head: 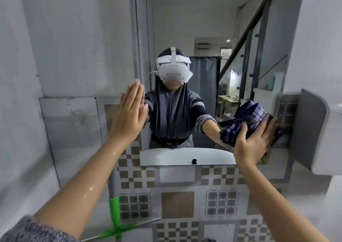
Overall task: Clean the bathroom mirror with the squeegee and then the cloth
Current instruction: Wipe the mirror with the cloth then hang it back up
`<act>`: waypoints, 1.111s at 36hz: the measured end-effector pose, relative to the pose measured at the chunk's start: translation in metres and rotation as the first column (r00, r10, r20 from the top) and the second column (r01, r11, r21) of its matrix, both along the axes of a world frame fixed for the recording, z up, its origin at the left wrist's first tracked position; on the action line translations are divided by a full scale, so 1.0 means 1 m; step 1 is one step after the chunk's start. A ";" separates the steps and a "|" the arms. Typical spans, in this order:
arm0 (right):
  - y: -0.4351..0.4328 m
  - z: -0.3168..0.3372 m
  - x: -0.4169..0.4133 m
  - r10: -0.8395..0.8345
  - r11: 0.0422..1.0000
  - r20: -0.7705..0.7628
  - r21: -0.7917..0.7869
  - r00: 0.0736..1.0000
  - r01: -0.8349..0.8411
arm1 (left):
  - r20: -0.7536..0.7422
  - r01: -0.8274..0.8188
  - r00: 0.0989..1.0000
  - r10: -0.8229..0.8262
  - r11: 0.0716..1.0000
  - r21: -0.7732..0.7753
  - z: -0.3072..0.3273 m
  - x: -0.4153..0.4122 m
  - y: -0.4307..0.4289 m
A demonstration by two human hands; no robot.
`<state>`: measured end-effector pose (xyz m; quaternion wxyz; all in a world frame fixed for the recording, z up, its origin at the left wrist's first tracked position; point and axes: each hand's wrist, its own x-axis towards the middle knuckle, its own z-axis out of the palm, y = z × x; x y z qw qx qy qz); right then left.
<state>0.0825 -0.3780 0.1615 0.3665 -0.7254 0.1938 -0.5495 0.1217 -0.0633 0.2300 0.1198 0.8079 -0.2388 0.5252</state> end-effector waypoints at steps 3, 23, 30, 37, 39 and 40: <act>0.037 -0.006 0.003 -0.048 0.978 0.019 0.203 0.999 0.043 | 0.060 -0.001 0.998 -0.001 1.000 0.022 0.026 0.003 0.004; 0.204 -0.029 0.012 0.176 0.355 -0.173 -0.907 0.969 -0.226 | 0.082 0.233 0.967 -0.240 0.969 0.083 0.046 0.007 0.016; 0.099 -0.032 0.006 0.070 0.111 -0.164 -0.979 0.984 -0.171 | 0.077 0.256 0.963 -0.257 0.966 0.026 0.039 0.003 0.010; -0.003 -0.059 -0.016 -0.062 0.726 -0.193 -0.682 0.979 -0.089 | 0.092 0.257 0.964 -0.250 0.963 -0.085 0.034 0.000 -0.008; -0.012 -0.073 -0.015 -0.010 0.888 -0.176 -0.453 0.984 -0.072 | 0.088 0.255 0.965 -0.245 0.960 -0.115 0.032 0.000 -0.012; -0.012 -0.079 -0.013 0.022 0.946 -0.150 -0.318 0.989 -0.069 | 0.083 0.248 0.968 -0.238 0.960 -0.128 0.031 -0.001 -0.014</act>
